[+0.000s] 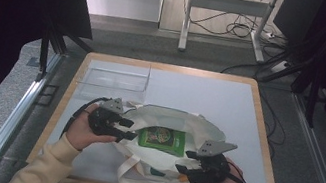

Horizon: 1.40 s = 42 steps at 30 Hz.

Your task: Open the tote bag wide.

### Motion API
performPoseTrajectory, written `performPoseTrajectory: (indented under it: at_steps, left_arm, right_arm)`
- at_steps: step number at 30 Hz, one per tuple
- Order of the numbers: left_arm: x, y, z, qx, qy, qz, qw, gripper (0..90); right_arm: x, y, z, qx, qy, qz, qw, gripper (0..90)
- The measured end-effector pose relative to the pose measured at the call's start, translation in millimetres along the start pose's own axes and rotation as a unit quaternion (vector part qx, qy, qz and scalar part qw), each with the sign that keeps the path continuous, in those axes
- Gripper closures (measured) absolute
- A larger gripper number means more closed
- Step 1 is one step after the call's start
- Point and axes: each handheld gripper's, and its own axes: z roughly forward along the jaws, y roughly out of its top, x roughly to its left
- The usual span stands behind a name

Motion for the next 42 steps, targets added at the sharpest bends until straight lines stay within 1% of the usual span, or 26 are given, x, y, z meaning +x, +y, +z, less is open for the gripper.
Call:
performPoseTrajectory:
  at_steps: [1, 3, 6, 9, 11, 12, 14, 15, 18, 19, 21, 24, 25, 26, 28, 29, 31, 33, 36, 38, 40, 42]
  left_arm:
    - [-0.5, -0.2, 1.1, 0.002, -0.001, -0.002, 1.0, 51.2]
    - [-1.0, 0.5, 3.9, 0.006, -0.001, 0.001, 1.0, 51.4]
    - [-2.0, 2.6, 5.4, 0.007, -0.002, 0.004, 1.0, 51.5]
    - [-3.2, 3.8, 6.9, 0.008, -0.002, 0.004, 1.0, 51.5]
    - [-3.8, 4.1, 8.5, 0.012, -0.001, 0.006, 0.9999, 51.5]
    - [-4.3, 3.9, 9.4, 0.014, -0.001, 0.004, 0.9999, 51.7]
    - [-3.9, 3.9, 11.4, 0.018, -0.001, 0.01, 0.9998, 51.8]
    - [-4.6, 3.5, 12.4, 0.018, -0.002, 0.004, 0.9998, 51.8]
    - [-3.5, 2.7, 15.0, 0.023, -0.005, 0.007, 0.9997, 51.9]
    - [-3.7, 2.2, 16.1, 0.022, -0.005, 0.002, 0.9997, 51.9]
    - [-3.3, 1.7, 17.4, 0.021, -0.007, -0.001, 0.9997, 51.9]
    - [-3.3, 1.8, 17.5, 0.023, -0.009, -0.001, 0.9997, 51.9]
    - [-2.4, 1.9, 16.8, 0.027, -0.009, 0.004, 0.9996, 51.9]
    - [-2.7, 1.7, 17.2, 0.026, -0.009, 0.001, 0.9996, 52.0]
    - [-1.7, 1.0, 17.2, 0.031, -0.01, 0.002, 0.9995, 52.2]
    - [-2.6, 0.5, 18.0, 0.028, -0.011, -0.006, 0.9995, 52.8]
    - [-2.0, -0.3, 18.5, 0.032, -0.012, -0.004, 0.9994, 53.8]
    - [-1.6, -1.0, 18.8, 0.04, -0.014, -0.002, 0.9991, 54.4]
    - [-2.9, -1.9, 20.0, 0.044, -0.015, 0.002, 0.9989, 54.4]
    - [-3.8, -2.0, 20.8, 0.049, -0.015, 0.005, 0.9987, 54.0]
    - [-4.4, -2.3, 21.9, 0.054, -0.015, 0.006, 0.9984, 53.5]
    - [-5.3, -3.1, 22.6, 0.055, -0.016, 0.001, 0.9984, 53.1]
  right_arm:
    - [-0.3, 1.3, -1.2, -0.003, -0.003, 0.003, 1.0, 42.5]
    - [-1.4, 4.3, -3.6, -0.008, -0.01, 0.006, 0.9999, 43.4]
    - [-4.2, 11.1, -3.9, -0.006, -0.022, 0.008, 0.9997, 46.1]
    - [-8.5, 20.8, -0.3, -0.003, -0.024, 0.004, 0.9997, 49.9]
    - [-11.4, 31.1, 3.6, -0.001, -0.02, 0.003, 0.9998, 55.2]
    - [-12.7, 37.3, 6.4, 0.002, -0.016, 0.001, 0.9999, 59.8]
    - [-12.7, 51.5, 13.1, 0.013, -0.013, -0.008, 0.9998, 68.6]
    - [-12.3, 58.9, 16.9, 0.018, -0.011, -0.015, 0.9997, 72.2]
    - [-11.8, 79.5, 29.8, 0.027, -0.009, -0.027, 0.9992, 81.3]
    - [-12.4, 83.8, 33.7, 0.031, -0.008, -0.029, 0.9991, 83.2]
    - [-15.0, 94.6, 46.5, 0.037, -0.005, -0.028, 0.9989, 85.8]
    - [-17.6, 104.1, 65.3, 0.051, -0.003, -0.03, 0.9982, 87.7]
    - [-18.3, 106.5, 71.7, 0.055, 0.0, -0.034, 0.9979, 88.2]
    - [-18.7, 108.5, 78.0, 0.058, 0.002, -0.036, 0.9977, 88.6]
    - [-18.8, 111.6, 87.8, 0.064, 0.005, -0.036, 0.9972, 88.9]
    - [-19.6, 113.2, 94.2, 0.067, 0.005, -0.037, 0.9971, 88.9]
    - [-21.9, 114.3, 103.3, 0.073, 0.004, -0.039, 0.9965, 89.0]
    - [-25.0, 113.4, 111.2, 0.081, 0.006, -0.036, 0.9961, 89.0]
    - [-27.9, 110.5, 120.7, 0.09, 0.007, -0.033, 0.9954, 89.0]
    - [-28.2, 108.7, 126.7, 0.096, 0.009, -0.029, 0.9949, 89.0]
    - [-27.5, 106.6, 133.7, 0.104, 0.013, -0.031, 0.994, 89.0]
    - [-26.3, 104.2, 141.2, 0.114, 0.017, -0.035, 0.9927, 89.0]
